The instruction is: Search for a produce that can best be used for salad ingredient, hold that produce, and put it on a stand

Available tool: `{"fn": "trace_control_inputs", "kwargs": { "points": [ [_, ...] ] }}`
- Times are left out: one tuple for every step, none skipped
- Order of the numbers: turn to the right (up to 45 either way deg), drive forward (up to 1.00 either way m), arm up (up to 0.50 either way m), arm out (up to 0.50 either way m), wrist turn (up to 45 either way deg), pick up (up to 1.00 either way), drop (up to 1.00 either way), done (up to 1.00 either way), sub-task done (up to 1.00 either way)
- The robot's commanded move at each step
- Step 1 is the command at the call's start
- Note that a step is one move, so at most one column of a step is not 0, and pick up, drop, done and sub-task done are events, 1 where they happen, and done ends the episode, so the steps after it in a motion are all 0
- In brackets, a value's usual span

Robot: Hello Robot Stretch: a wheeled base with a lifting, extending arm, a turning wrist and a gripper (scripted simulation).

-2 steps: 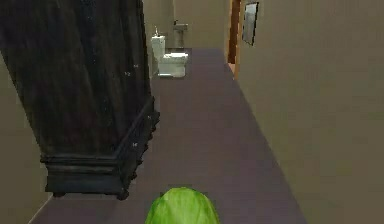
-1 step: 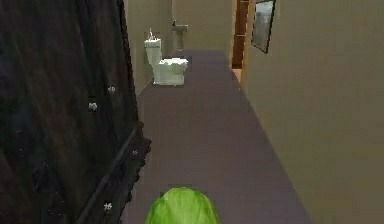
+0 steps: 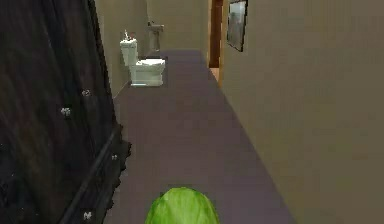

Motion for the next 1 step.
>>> {"fn": "trace_control_inputs", "kwargs": {
  "points": [
    [0.0,1.0,0.0,0.0,0.0,0.0,0.0,0.0,0.0]
  ]
}}
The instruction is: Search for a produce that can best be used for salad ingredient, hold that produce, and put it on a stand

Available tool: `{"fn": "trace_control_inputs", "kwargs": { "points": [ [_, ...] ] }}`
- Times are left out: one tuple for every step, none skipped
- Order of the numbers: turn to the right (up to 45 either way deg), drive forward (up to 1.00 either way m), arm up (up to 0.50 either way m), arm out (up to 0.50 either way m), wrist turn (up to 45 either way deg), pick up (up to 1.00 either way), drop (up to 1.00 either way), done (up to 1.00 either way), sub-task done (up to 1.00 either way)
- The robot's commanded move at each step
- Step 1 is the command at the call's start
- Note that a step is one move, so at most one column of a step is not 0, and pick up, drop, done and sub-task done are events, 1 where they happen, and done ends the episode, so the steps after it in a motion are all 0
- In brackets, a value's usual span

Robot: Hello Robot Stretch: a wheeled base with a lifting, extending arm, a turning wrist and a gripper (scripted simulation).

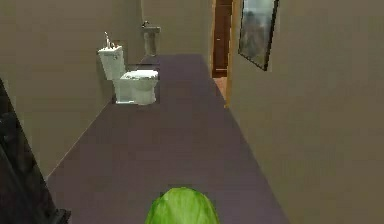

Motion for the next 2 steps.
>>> {"fn": "trace_control_inputs", "kwargs": {
  "points": [
    [0.0,1.0,0.0,0.0,0.0,0.0,0.0,0.0,0.0],
    [0.0,1.0,0.0,0.0,0.0,0.0,0.0,0.0,0.0]
  ]
}}
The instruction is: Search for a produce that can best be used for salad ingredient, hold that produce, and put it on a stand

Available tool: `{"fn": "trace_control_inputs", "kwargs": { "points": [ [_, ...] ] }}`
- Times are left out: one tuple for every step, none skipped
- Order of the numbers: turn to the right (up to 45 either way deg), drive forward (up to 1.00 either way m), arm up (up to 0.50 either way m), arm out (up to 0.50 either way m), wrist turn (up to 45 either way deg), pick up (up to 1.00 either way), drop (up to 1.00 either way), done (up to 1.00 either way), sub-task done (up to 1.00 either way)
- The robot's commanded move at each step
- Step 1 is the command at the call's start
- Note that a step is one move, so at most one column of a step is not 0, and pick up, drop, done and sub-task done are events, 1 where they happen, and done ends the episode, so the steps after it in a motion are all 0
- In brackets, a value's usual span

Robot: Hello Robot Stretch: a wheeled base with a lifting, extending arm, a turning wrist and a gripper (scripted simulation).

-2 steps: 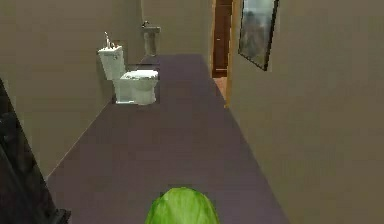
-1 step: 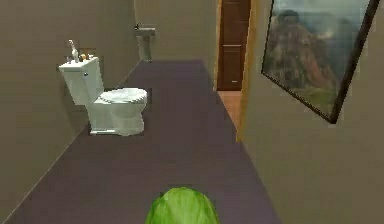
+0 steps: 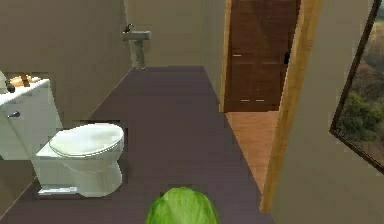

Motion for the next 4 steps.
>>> {"fn": "trace_control_inputs", "kwargs": {
  "points": [
    [0.0,1.0,0.0,0.0,0.0,0.0,0.0,0.0,0.0],
    [12.0,0.0,0.0,0.0,0.0,0.0,0.0,0.0,0.0],
    [0.0,0.2,0.0,0.0,0.0,0.0,0.0,0.0,0.0],
    [21.0,0.0,0.0,0.0,0.0,0.0,0.0,0.0,0.0]
  ]
}}
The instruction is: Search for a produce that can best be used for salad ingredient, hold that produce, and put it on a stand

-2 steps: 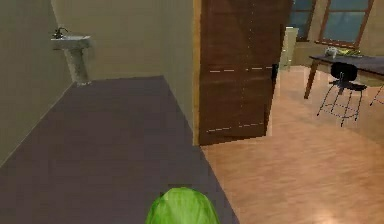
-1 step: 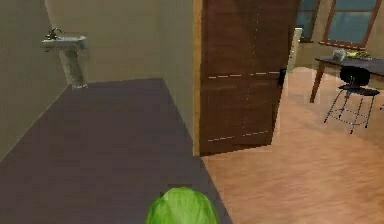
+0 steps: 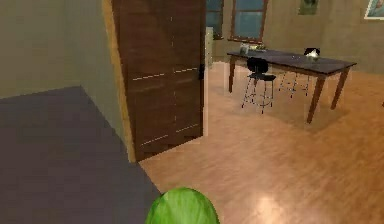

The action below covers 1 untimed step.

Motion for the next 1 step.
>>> {"fn": "trace_control_inputs", "kwargs": {
  "points": [
    [0.0,0.7,0.0,0.0,0.0,0.0,0.0,0.0,0.0]
  ]
}}
